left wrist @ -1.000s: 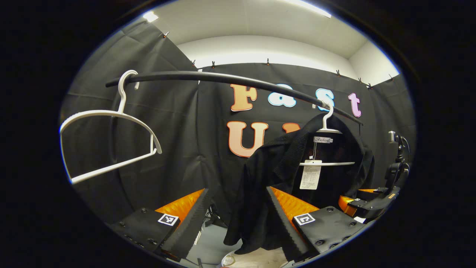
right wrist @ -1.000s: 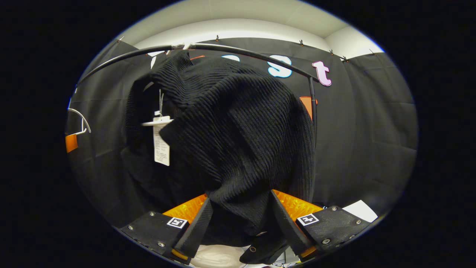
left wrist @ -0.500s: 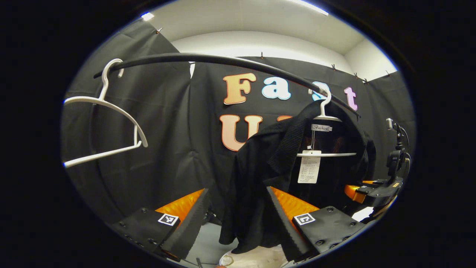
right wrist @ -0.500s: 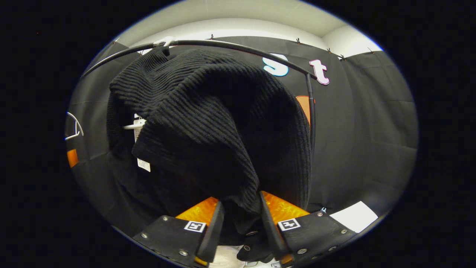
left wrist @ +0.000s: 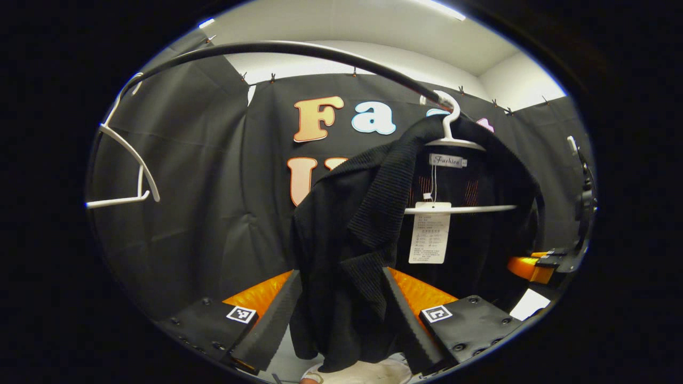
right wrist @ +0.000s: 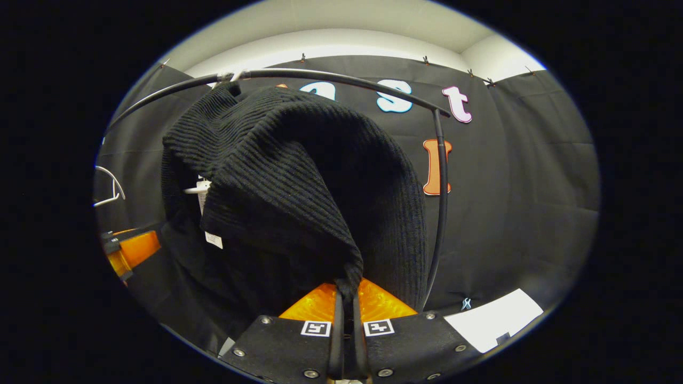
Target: Grasp the clothes on the hanger with both hands and then place them into the laundry hamper below.
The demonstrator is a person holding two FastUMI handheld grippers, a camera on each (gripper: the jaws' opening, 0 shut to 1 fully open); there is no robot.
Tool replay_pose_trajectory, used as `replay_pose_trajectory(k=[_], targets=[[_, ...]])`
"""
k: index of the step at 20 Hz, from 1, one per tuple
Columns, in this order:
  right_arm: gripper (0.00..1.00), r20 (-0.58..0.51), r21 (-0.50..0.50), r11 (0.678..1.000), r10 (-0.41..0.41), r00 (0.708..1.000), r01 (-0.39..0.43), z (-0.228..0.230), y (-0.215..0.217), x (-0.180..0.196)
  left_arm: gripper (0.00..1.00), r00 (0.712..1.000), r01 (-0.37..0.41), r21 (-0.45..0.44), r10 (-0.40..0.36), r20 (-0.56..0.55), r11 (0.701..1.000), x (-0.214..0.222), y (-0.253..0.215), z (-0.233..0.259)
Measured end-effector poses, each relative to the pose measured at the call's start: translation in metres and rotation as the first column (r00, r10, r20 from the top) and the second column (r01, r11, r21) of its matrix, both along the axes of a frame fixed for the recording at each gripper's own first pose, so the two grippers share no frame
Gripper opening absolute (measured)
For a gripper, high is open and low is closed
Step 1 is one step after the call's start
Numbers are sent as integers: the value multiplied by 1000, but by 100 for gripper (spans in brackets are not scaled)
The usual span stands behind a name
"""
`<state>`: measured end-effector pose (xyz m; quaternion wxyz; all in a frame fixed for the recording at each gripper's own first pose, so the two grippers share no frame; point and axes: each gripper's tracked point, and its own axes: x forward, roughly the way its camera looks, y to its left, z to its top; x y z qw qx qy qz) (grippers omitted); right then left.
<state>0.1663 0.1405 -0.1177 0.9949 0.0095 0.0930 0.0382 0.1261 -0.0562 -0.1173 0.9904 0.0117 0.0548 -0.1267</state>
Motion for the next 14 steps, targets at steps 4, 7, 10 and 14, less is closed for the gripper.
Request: replay_pose_trajectory(k=[4,7,10,14], targets=[[5,-3,11,1000,9,1000,-9,7,-5,-12,93,1000,-16,46,17,-24,999,22,-1,-27],[5,-5,28,999,17,1000,-17,14,-9,-21,93,999,6,36,-4,-45,999,34,-5,-43],[5,-1,67,998,11,1000,-11,28,-18,-30,94,997,-24,46,28,-74,999,44,1,-57],[4,29,71,997,8,1000,-10,53,-28,-41,94,997,-19,37,21,-69,999,53,-2,-56]])
